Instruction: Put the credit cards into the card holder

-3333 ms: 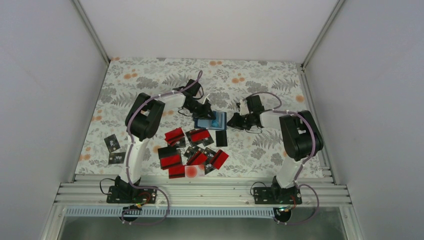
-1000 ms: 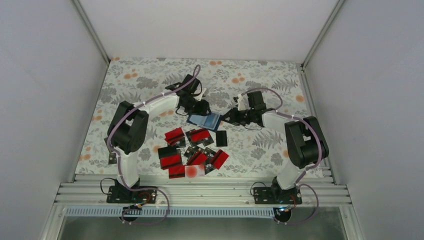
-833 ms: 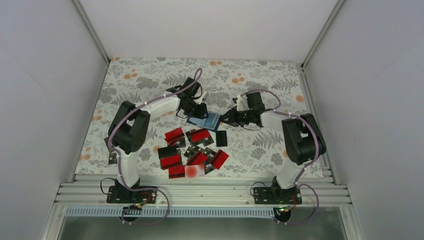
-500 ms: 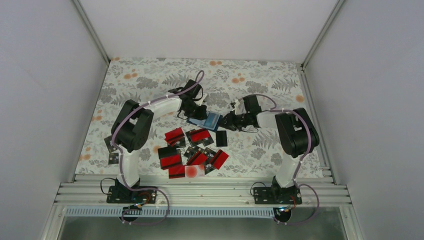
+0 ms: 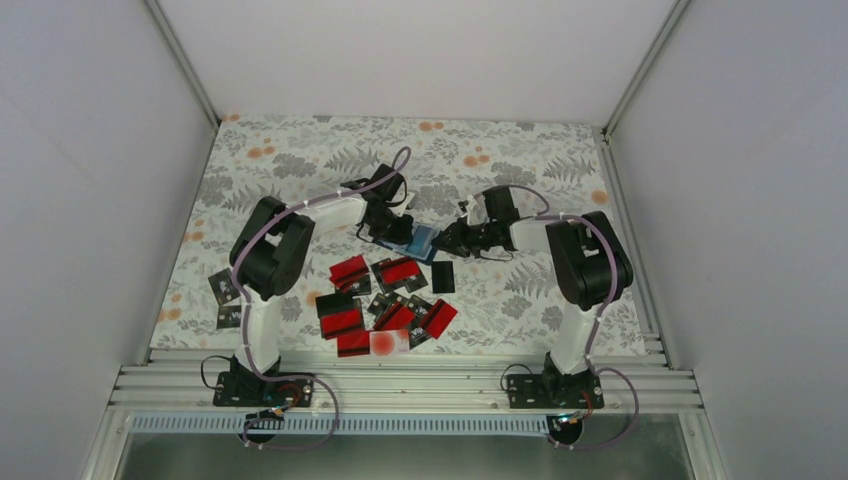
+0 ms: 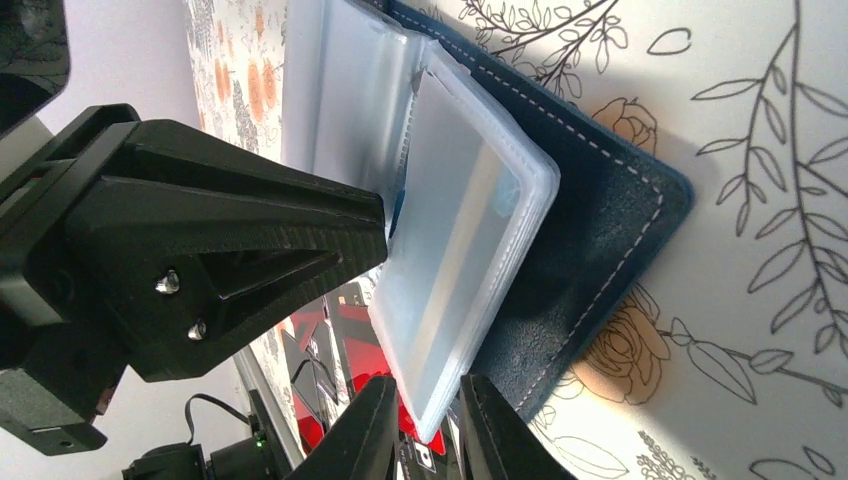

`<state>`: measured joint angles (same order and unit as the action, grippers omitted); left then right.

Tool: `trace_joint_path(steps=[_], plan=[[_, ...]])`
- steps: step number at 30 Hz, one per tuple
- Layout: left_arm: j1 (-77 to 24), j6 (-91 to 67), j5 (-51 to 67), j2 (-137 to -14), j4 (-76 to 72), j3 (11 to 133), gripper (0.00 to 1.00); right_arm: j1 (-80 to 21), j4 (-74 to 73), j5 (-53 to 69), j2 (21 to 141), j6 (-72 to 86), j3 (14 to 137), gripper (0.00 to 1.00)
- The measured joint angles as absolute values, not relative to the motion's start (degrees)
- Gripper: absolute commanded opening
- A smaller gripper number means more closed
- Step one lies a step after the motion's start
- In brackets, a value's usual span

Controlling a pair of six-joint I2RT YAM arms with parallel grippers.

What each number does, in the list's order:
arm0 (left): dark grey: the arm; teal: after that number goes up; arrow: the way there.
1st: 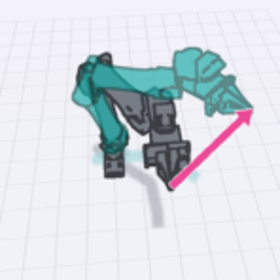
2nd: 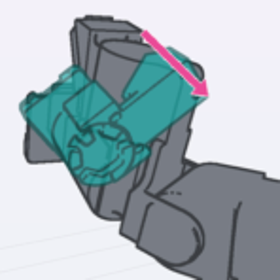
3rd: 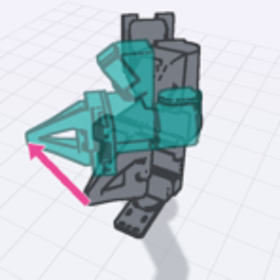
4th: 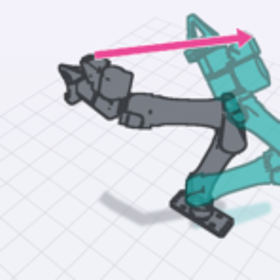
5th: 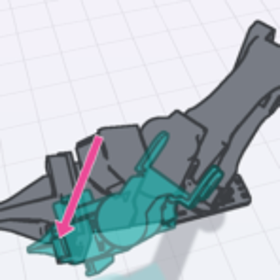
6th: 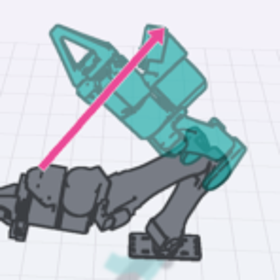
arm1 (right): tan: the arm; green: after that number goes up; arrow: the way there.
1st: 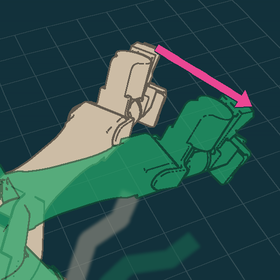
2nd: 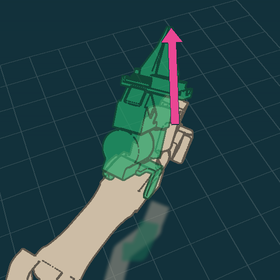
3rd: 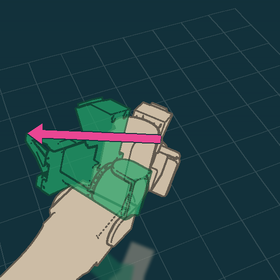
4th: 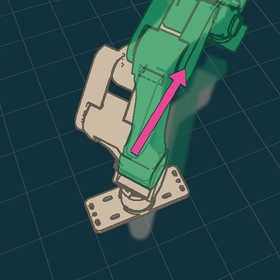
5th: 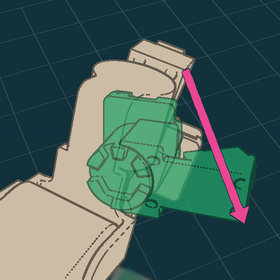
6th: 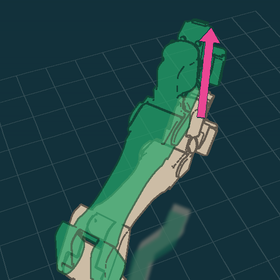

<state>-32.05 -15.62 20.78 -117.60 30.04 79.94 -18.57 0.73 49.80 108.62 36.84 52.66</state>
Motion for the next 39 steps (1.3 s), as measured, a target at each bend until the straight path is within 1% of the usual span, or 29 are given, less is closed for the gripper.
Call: trace_joint_path(steps=[16, 18, 21, 24, 28, 35, 39], plan=[[-32.03, -15.57, 22.59, -117.89, 28.62, 78.94, 0.10, -19.25, 0.86, 49.98, 112.55, 36.91, 55.64, 0.18], [-32.03, -15.49, 23.20, -117.91, 28.36, 78.74, 0.12, -19.33, 0.82, 49.98, 112.55, 36.88, 56.21, 0.18], [-32.03, -15.20, 24.25, -117.93, 27.97, 78.59, 0.20, -19.38, 0.82, 50.00, 112.55, 36.80, 56.88, 0.18], [-32.05, -14.76, 25.56, -117.93, 27.64, 78.50, 0.23, -19.38, 0.27, 49.98, 112.55, 36.18, 57.63, 0.19], [-32.08, -15.05, 28.05, -117.93, 26.41, 78.22, 0.24, -19.38, -1.98, 49.87, 112.55, 34.37, 59.79, 0.20], [-32.69, -17.52, 32.99, -117.93, 22.81, 76.79, 0.26, -18.74, -6.68, 48.49, 112.55, 30.72, 62.52, 0.26], [-32.93, -18.74, 33.50, -117.93, 21.63, 76.51, 0.28, -18.68, -9.19, 47.92, 112.55, 28.93, 62.89, 0.29]])
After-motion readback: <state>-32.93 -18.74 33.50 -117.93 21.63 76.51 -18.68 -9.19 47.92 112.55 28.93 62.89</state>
